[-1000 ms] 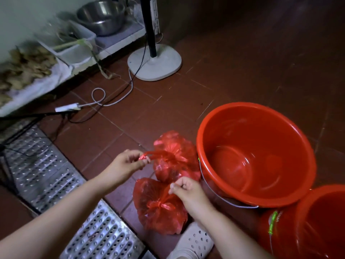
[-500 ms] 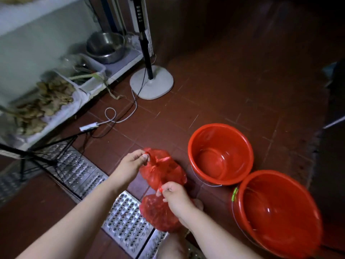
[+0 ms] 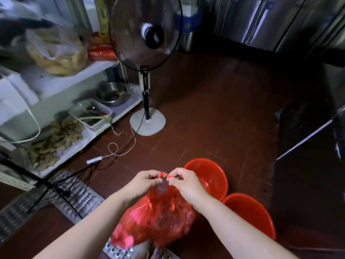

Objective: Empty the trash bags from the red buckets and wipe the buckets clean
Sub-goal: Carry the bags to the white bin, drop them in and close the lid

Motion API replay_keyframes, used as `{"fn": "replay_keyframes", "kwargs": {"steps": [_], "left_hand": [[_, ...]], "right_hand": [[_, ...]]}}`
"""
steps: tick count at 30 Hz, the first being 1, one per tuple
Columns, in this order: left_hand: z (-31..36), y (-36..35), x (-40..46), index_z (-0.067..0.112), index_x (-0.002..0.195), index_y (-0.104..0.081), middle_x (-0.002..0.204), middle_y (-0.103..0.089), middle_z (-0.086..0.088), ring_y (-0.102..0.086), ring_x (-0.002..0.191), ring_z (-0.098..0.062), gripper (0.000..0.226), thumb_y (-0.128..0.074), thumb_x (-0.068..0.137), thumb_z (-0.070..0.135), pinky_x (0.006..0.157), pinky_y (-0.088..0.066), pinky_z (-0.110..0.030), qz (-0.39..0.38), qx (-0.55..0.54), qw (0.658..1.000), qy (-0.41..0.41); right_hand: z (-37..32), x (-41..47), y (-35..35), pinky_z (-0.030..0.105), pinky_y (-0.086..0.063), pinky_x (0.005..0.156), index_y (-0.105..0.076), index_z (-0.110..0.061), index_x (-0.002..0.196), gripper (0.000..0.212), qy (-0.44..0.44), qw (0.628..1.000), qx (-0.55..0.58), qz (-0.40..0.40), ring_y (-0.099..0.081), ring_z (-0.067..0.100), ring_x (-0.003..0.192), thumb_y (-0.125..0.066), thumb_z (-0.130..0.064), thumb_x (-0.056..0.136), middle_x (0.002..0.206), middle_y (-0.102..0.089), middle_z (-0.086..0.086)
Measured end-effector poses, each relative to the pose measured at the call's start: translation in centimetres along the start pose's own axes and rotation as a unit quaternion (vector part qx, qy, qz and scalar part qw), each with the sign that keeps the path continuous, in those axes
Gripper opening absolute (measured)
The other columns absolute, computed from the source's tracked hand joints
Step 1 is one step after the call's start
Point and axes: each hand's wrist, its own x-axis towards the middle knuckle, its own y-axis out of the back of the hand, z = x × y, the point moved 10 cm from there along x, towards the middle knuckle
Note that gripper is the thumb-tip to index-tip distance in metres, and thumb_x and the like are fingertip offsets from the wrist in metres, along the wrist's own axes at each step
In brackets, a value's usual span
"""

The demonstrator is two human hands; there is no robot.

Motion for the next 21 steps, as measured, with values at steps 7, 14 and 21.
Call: {"fn": "replay_keyframes", "kwargs": {"steps": [7, 14, 21], "left_hand": [[4.2, 3.1, 5.9, 0.015, 0.067, -0.067, 0.052, -0.053, 0.009, -0.043, 0.045, -0.001, 0.015, -0.071, 0.081, 0.009, 0.045, -0.034, -0.014, -0.059, -0.083, 0.995, -0.005], [9.7, 5.7, 15.1, 0.019, 0.056, -0.055, 0.053, -0.040, -0.006, -0.030, 0.044, -0.011, 0.034, -0.062, 0.089, 0.014, 0.045, -0.020, -0.025, -0.077, -0.034, 0.996, 0.025], [15.8, 7.0, 27.3, 0.021, 0.048, -0.055, 0.048, -0.041, 0.008, -0.034, 0.046, -0.006, 0.043, -0.060, 0.090, 0.012, 0.045, -0.027, -0.016, -0.053, 0.004, 0.999, -0.006]], "right_hand": [[-6.3, 7.8, 1.6, 0.031, -0.046, 0.081, -0.065, -0.033, 0.066, 0.015, 0.013, 0.990, -0.130, 0.045, -0.062, 0.019, 0.082, -0.066, -0.021, 0.075, 0.079, -0.067, 0.004], [-9.1, 16.7, 7.9, 0.009, -0.041, 0.075, -0.061, -0.038, 0.065, 0.023, 0.010, 0.973, -0.181, 0.146, -0.054, 0.003, 0.076, -0.066, -0.018, 0.075, 0.082, -0.062, -0.008], [-8.2, 26.2, 16.3, 0.021, -0.043, 0.068, -0.066, -0.032, 0.081, 0.016, -0.014, 0.952, -0.215, 0.217, -0.059, 0.004, 0.075, -0.059, -0.018, 0.083, 0.090, -0.059, -0.015]]}}
